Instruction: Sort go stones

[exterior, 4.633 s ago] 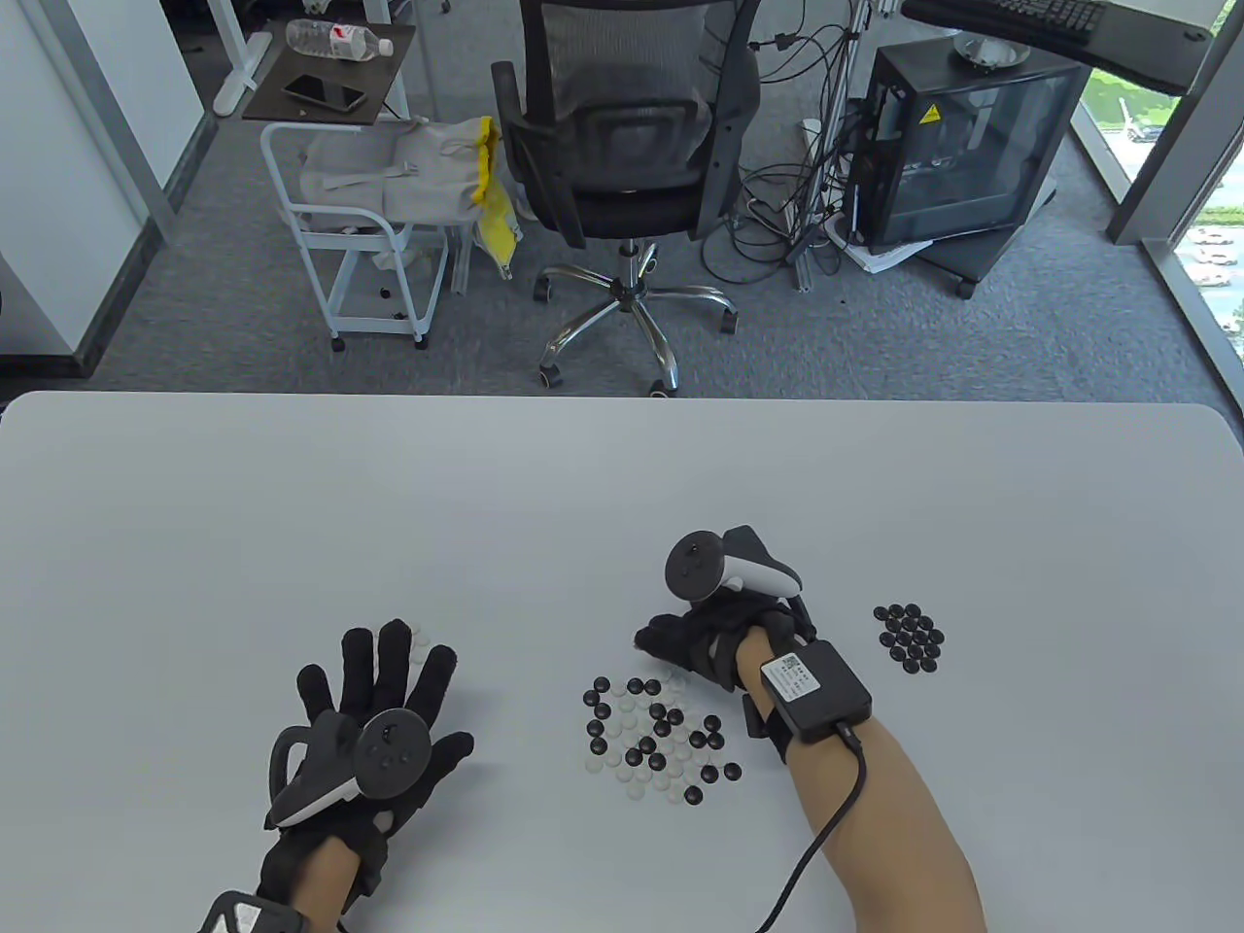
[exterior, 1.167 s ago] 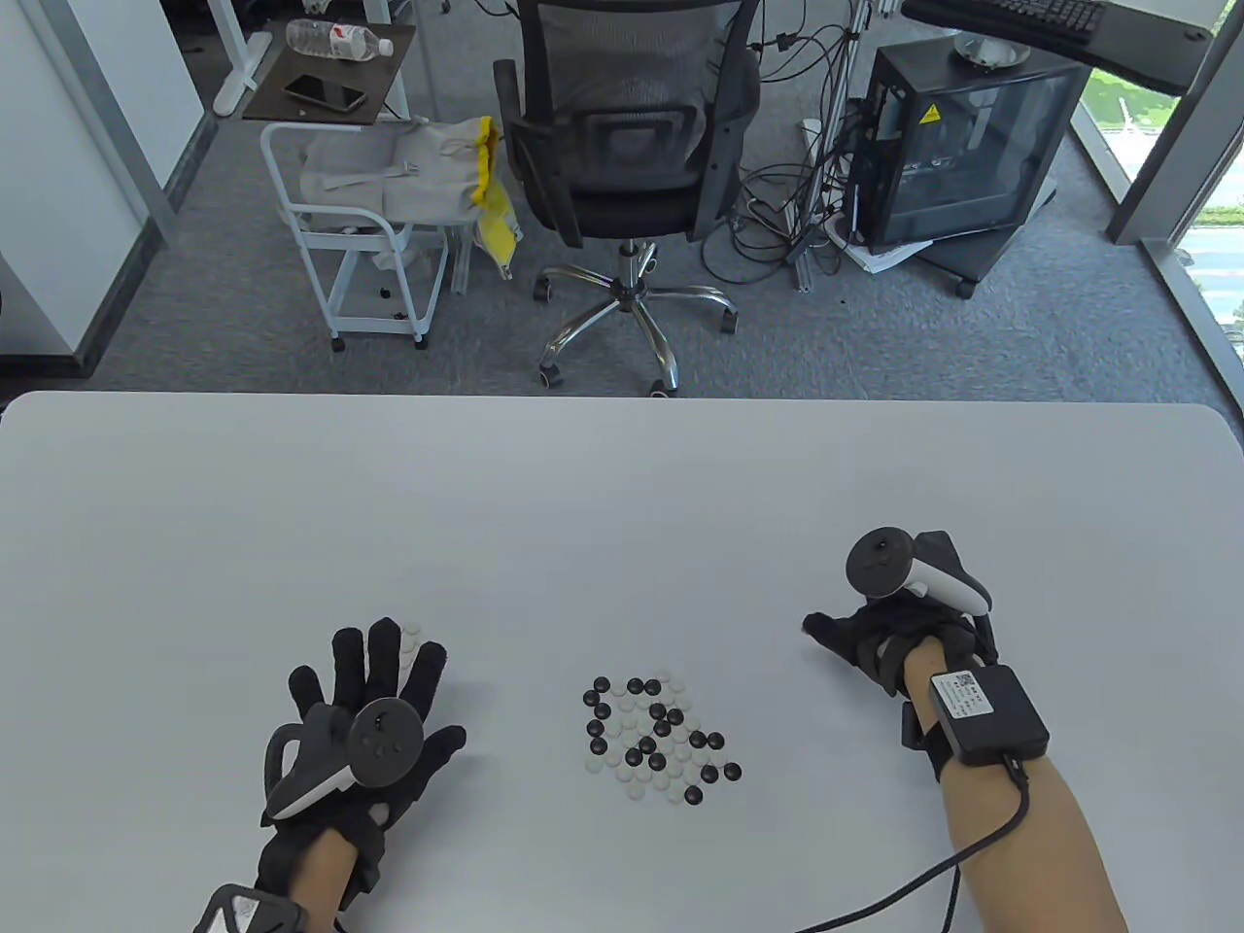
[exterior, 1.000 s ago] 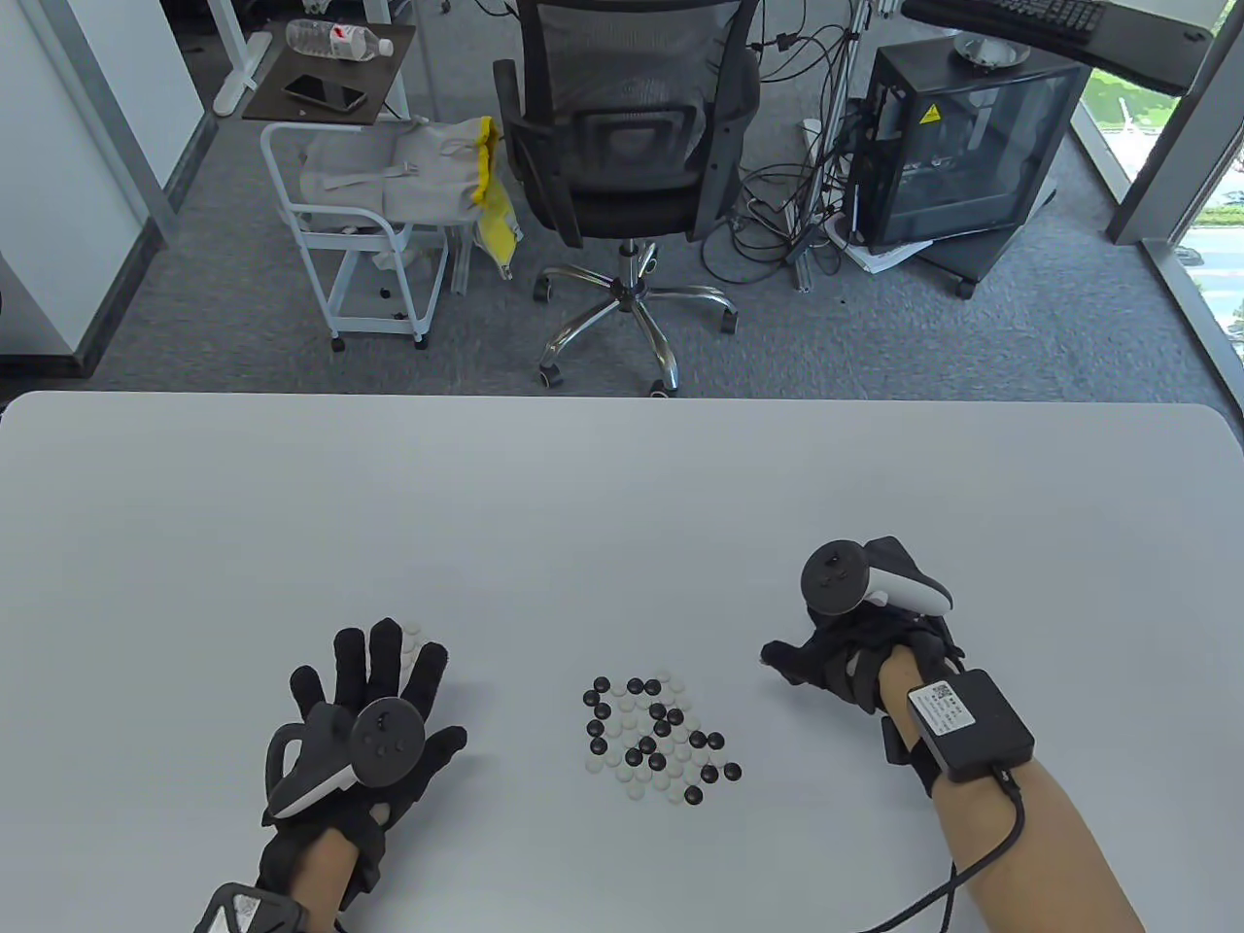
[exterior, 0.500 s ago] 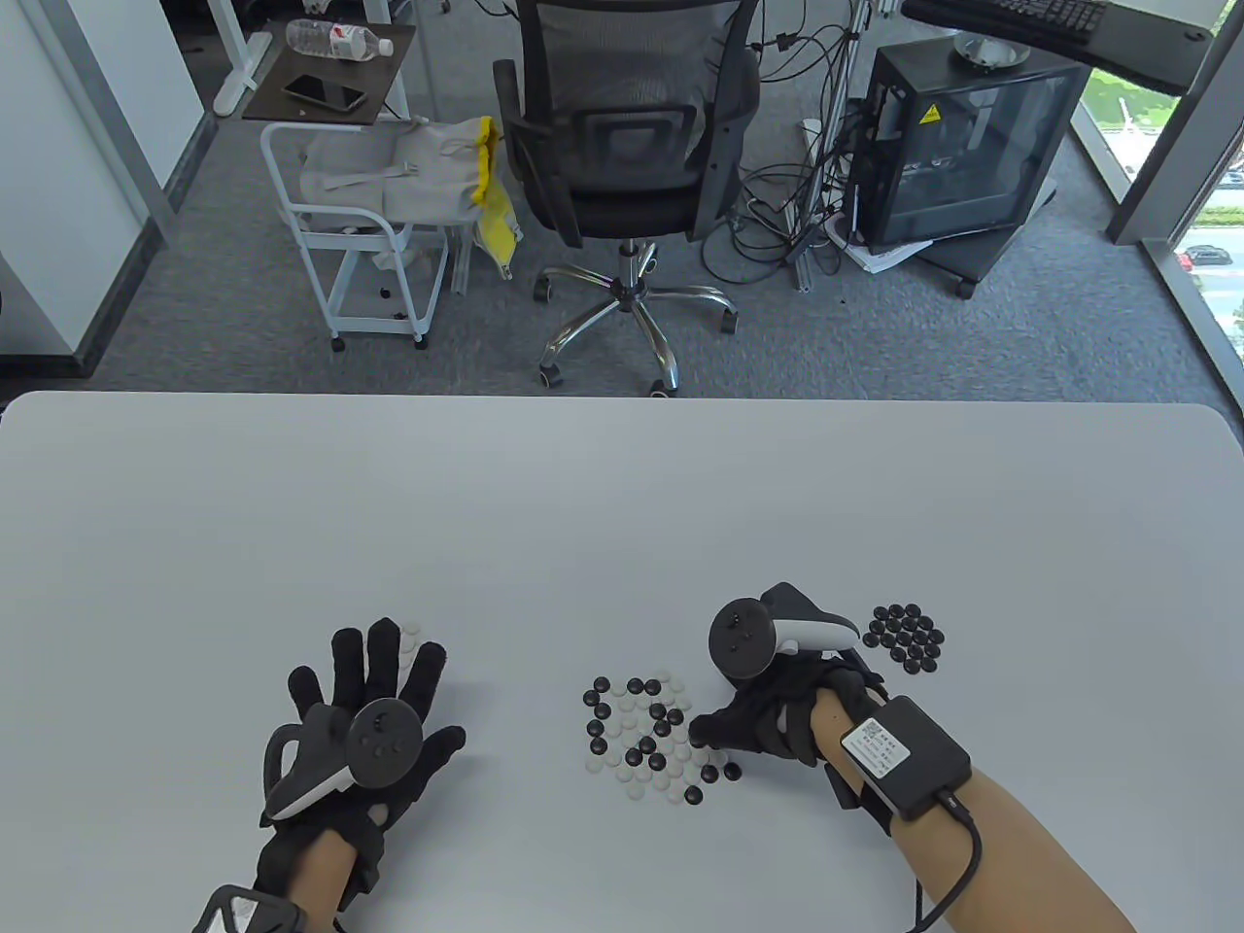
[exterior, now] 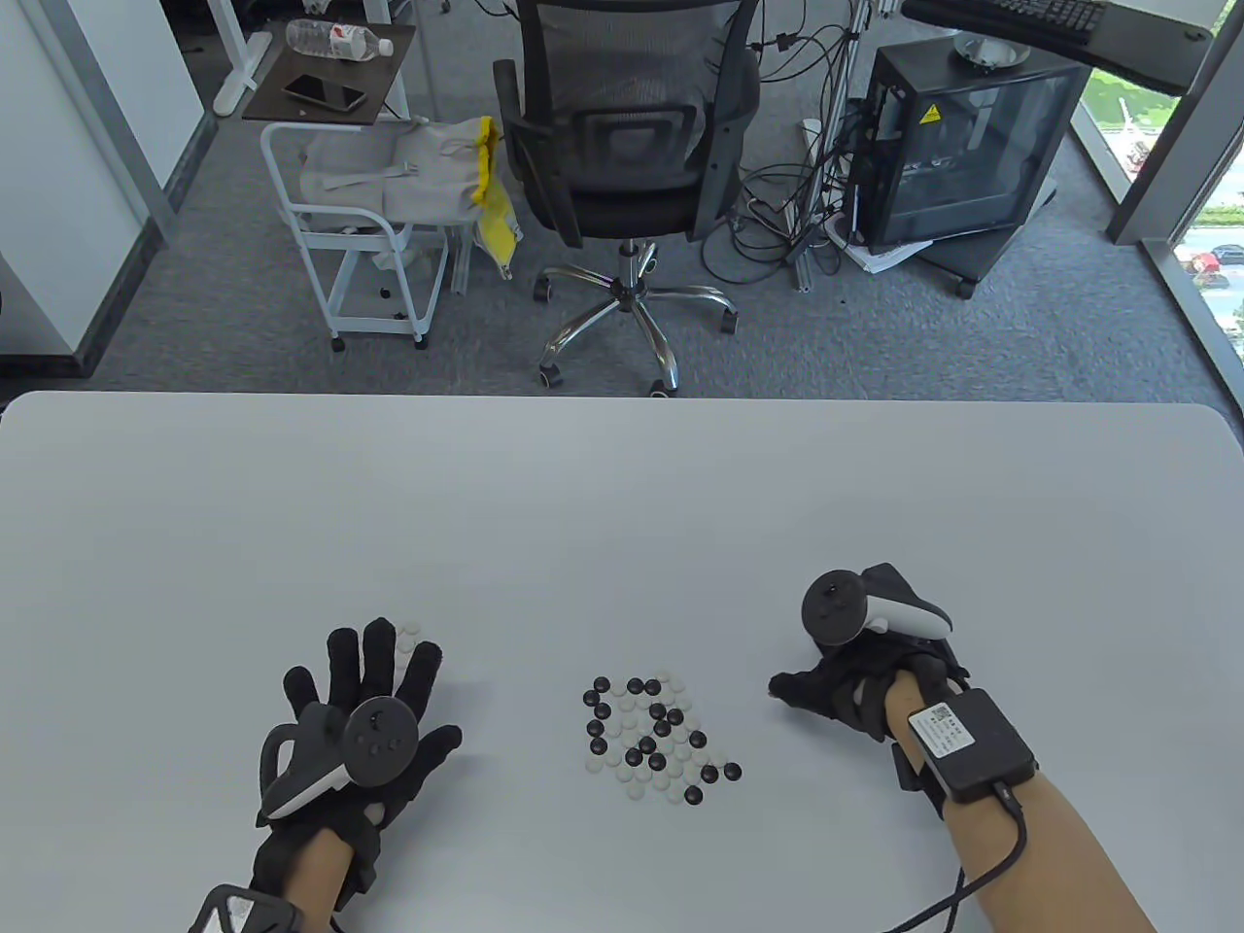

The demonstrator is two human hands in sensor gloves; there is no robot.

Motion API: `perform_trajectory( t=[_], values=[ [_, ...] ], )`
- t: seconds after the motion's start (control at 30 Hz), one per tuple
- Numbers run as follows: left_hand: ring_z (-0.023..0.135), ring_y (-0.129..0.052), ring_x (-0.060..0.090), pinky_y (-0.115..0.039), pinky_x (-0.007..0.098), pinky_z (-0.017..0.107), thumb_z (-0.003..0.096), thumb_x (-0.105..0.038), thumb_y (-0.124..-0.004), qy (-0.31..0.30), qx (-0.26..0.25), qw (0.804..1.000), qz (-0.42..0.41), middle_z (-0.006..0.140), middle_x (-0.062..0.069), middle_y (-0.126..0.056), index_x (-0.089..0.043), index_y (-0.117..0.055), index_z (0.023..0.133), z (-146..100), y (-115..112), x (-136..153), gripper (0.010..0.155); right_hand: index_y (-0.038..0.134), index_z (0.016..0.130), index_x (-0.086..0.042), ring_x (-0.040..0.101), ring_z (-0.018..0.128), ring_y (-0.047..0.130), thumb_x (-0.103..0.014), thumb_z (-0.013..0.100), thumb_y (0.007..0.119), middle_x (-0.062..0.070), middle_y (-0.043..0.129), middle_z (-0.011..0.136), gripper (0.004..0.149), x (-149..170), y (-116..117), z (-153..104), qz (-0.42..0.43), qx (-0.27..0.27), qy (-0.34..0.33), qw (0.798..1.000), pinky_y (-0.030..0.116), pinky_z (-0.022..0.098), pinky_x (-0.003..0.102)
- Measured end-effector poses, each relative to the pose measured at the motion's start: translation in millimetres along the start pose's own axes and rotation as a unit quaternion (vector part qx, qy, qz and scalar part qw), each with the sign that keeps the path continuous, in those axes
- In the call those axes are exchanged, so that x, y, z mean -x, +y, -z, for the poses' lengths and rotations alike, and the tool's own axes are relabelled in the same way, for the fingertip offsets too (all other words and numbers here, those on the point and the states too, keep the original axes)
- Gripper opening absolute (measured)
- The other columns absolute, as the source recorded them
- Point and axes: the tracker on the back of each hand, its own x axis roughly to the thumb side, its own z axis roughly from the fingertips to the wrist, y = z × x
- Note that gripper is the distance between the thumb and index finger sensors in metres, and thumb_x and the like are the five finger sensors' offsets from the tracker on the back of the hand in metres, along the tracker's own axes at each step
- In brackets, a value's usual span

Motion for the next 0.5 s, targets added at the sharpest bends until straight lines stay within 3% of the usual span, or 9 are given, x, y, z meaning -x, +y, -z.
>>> perform_trajectory(
  t=[0.27,0.5],
  values=[
    [0.095,0.019,0.053,0.002,0.083,0.052,0.0581,-0.057,-0.056,0.0,0.005,1.0,-0.001,0.113,0.025,0.015,-0.021,-0.014,0.118,1,0,1,0.082,0.063,0.113,-0.007,0.067,0.09,-0.008,-0.05,0.06,0.049,0.04,0.003,0.112,0.07,53,-5,-16,0.042,0.045,0.058,0.996,0.007,0.053,0.091],
    [0.095,0.019,0.053,0.002,0.083,0.051,0.0581,-0.057,-0.056,0.002,0.005,1.0,-0.001,0.113,0.026,0.015,-0.021,-0.014,0.118,1,0,1,0.082,0.054,0.116,-0.008,0.067,0.089,-0.01,-0.05,0.06,0.048,0.041,-0.002,0.11,0.071,62,-4,-15,0.04,0.056,0.074,0.995,0.006,0.052,0.091]
  ],
)
